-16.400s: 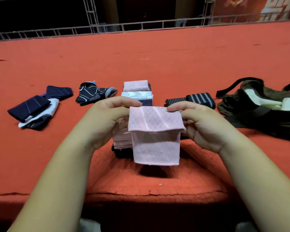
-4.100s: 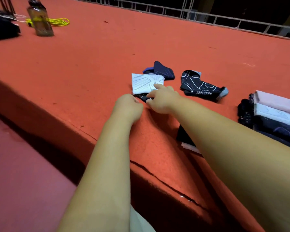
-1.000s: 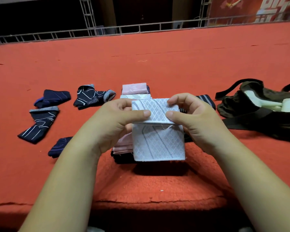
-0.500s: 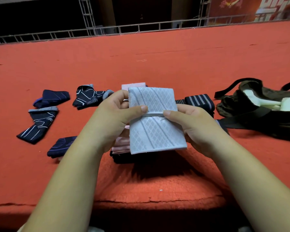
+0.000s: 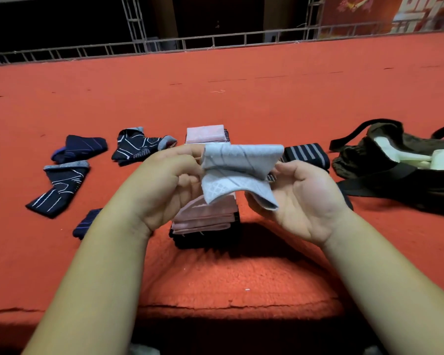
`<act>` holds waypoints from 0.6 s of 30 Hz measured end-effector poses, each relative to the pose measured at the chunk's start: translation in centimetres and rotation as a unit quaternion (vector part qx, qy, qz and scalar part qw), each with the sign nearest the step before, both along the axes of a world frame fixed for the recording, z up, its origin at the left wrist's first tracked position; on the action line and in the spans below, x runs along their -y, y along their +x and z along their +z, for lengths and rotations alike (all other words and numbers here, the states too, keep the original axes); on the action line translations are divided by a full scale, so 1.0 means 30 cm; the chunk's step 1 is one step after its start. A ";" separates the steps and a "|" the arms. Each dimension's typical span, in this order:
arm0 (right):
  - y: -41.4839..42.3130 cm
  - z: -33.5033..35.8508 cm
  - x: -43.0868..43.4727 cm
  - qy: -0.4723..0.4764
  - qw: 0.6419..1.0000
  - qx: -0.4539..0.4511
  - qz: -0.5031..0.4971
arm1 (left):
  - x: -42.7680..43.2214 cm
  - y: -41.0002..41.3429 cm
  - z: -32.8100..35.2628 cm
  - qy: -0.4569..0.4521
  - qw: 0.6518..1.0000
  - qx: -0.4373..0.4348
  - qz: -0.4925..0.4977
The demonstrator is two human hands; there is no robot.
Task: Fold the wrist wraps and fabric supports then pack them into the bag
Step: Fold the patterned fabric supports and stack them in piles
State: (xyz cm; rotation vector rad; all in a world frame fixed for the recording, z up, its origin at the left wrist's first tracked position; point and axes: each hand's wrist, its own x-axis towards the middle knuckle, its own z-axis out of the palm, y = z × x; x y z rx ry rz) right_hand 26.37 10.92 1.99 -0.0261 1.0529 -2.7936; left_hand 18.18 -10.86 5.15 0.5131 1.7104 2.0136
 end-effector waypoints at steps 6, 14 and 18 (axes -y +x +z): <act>0.002 -0.002 0.008 0.112 0.993 -0.016 -0.035 | -0.022 0.018 0.012 -0.002 0.998 0.038 0.052; -0.012 -0.007 0.008 0.248 0.965 -0.035 -0.081 | -0.004 0.023 -0.007 -0.113 0.993 -0.015 0.031; -0.019 -0.013 0.017 0.248 0.963 -0.030 -0.097 | -0.011 0.024 -0.004 -0.100 0.991 -0.048 0.073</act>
